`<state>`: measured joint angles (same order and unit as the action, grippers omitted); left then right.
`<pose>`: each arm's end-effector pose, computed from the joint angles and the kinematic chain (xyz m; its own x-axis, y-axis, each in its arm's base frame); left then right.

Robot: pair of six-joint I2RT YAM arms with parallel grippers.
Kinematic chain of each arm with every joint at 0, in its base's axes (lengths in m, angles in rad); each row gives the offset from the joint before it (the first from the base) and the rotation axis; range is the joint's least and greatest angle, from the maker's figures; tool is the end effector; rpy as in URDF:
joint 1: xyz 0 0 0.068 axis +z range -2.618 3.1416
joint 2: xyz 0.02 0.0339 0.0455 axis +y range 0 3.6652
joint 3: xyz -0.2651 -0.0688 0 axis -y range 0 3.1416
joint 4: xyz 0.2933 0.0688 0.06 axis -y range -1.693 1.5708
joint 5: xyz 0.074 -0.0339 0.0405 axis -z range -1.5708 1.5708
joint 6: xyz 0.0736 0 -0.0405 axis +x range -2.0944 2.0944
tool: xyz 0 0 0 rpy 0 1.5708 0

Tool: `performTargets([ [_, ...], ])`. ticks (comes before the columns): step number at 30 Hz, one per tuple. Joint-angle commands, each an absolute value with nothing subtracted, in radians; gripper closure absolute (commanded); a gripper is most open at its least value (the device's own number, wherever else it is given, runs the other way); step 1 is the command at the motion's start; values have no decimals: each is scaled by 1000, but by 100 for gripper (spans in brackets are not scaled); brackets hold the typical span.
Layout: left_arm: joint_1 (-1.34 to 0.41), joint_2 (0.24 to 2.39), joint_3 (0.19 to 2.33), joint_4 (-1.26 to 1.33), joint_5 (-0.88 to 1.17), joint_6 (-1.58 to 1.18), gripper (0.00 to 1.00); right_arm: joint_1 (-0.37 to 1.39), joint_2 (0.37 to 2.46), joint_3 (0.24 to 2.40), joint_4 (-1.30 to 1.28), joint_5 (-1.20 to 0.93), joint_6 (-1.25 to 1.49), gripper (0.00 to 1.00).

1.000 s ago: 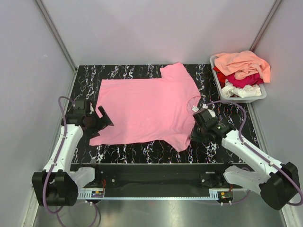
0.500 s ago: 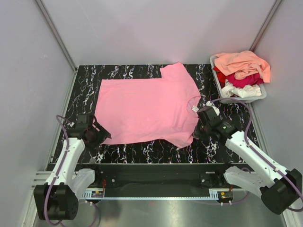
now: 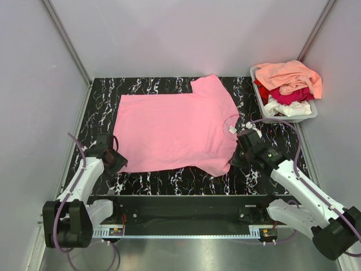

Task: Fold and stack the t-shirts
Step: Fold the tshirt

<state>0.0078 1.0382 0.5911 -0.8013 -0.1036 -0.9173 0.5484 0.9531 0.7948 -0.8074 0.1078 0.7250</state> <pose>0.2224 0.0093 0.1296 -0.5445 -0.7940 -0.2705 -0.7777 0.5987 -0.1919 0.2168 0.1232 0.2216 -0.8344 0.2628 -0.4845 0.1166 0.9432 0.3110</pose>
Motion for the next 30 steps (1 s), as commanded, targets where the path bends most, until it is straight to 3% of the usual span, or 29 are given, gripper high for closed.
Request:
performTargets([
  [1, 5, 1072, 589, -738, -192, -920, 42, 540, 917, 790, -805, 90, 718, 100],
  [8, 6, 1132, 555, -675, -244, -914, 44, 540, 894, 784, -810, 72, 721, 100],
  [11, 5, 1161, 520, -611, -239, -911, 50, 540, 894, 782, -805, 64, 715, 100],
  [15, 5, 1213, 492, -557, -241, -902, 70, 540, 894, 782, -810, 64, 725, 100],
  [19, 5, 1213, 495, -543, -236, -887, 99, 540, 917, 802, -870, 66, 790, 100],
  [30, -15, 1140, 613, -687, -126, -795, 100, 540, 799, 787, -968, -15, 877, 100],
])
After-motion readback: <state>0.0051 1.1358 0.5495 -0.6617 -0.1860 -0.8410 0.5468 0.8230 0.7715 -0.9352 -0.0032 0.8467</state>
